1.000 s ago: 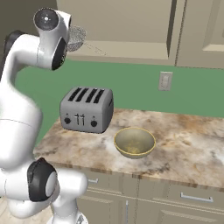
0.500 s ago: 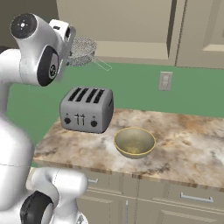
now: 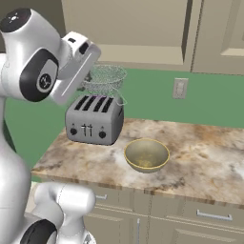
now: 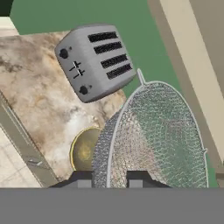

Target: Open the cabinet and setup a tea strainer by placing it in the bowl upright.

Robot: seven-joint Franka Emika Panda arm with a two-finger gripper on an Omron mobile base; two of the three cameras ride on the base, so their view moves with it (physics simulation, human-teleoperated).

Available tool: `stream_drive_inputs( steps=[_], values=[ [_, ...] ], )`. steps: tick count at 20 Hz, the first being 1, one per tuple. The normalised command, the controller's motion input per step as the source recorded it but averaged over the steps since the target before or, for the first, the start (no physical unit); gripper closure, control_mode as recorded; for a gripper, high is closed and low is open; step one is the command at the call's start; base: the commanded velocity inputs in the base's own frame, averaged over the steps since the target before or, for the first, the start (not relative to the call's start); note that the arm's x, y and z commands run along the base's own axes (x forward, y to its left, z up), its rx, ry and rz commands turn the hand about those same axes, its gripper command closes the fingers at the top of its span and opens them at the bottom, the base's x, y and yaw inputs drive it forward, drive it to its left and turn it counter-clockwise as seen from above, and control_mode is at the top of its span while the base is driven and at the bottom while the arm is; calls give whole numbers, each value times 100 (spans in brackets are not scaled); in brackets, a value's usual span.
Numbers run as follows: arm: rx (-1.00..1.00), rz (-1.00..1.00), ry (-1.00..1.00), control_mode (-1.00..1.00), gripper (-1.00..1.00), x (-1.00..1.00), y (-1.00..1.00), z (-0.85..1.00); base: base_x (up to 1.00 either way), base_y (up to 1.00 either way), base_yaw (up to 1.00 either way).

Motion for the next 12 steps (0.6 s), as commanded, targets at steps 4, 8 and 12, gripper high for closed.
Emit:
stream_drive_inputs(
  steps=[4,8,12],
  values=[
    [6,-23,21,-100,100,-31,-51,-58,0,0,0],
    [0,-17,2,-100,100,-3,-36,-95,0,0,0],
    [7,-4,-4,-100,100,14,-24,-74,0,0,0]
  ],
)
